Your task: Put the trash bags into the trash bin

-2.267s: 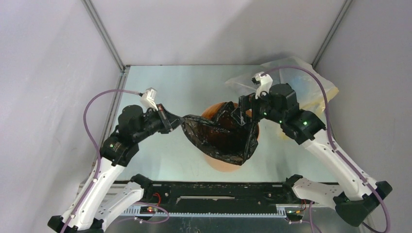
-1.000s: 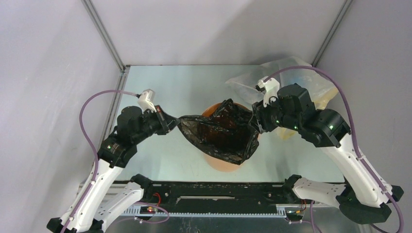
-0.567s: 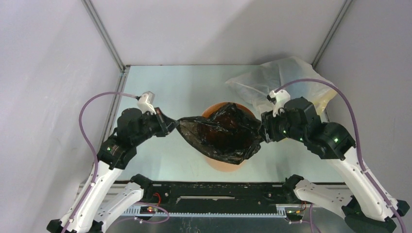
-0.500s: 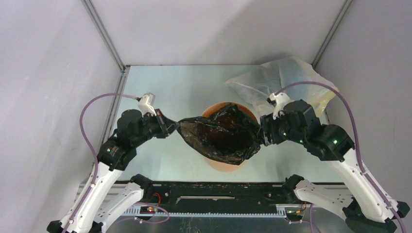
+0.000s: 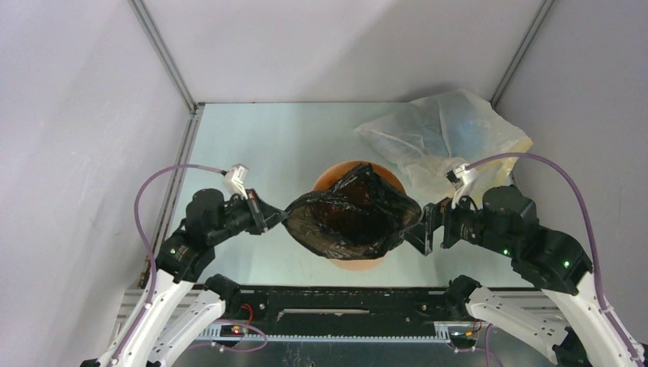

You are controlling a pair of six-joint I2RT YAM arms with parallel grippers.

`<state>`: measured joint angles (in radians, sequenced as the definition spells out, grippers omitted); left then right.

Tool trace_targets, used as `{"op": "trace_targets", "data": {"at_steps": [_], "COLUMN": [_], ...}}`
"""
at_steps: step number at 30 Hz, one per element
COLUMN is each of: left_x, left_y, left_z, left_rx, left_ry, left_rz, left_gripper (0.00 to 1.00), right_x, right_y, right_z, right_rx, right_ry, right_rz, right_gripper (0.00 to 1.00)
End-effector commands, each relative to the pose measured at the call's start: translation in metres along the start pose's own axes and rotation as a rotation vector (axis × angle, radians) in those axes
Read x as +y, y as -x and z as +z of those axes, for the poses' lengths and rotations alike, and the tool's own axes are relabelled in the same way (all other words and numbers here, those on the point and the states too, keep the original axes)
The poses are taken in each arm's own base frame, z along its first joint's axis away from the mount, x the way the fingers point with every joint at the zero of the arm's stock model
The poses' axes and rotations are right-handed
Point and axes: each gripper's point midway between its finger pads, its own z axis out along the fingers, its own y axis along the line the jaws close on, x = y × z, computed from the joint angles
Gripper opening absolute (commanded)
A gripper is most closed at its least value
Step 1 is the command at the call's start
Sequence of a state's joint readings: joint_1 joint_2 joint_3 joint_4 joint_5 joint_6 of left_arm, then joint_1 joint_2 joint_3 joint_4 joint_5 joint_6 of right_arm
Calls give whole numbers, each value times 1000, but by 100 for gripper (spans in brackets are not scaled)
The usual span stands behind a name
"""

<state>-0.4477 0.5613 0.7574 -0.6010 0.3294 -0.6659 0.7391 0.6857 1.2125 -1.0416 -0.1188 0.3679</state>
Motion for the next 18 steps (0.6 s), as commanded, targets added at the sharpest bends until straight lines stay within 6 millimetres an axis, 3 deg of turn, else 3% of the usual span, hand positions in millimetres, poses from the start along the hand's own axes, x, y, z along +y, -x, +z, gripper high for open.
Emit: {"op": "trace_targets", "data": {"at_steps": [1, 5, 12, 18], "left_x": [-7, 2, 12, 14], "left_y": [9, 16, 19, 20], "left_z": [3, 2, 7, 7], "left_rx": [-31, -80, -93, -107], "left_ry": [-25, 20, 65, 71], "left_rz": [6, 20, 28, 27], "left_gripper": [0, 0, 0, 0], "right_x": [11, -4, 11, -1], "right_y": [17, 8, 7, 13], "right_z": [-7, -6, 9, 28], "right_rx": [-82, -71, -124, -184], "right_ry": [28, -89, -132, -318], "right_rz": [34, 64, 42, 33], "right_gripper": [100, 100, 100, 96]}}
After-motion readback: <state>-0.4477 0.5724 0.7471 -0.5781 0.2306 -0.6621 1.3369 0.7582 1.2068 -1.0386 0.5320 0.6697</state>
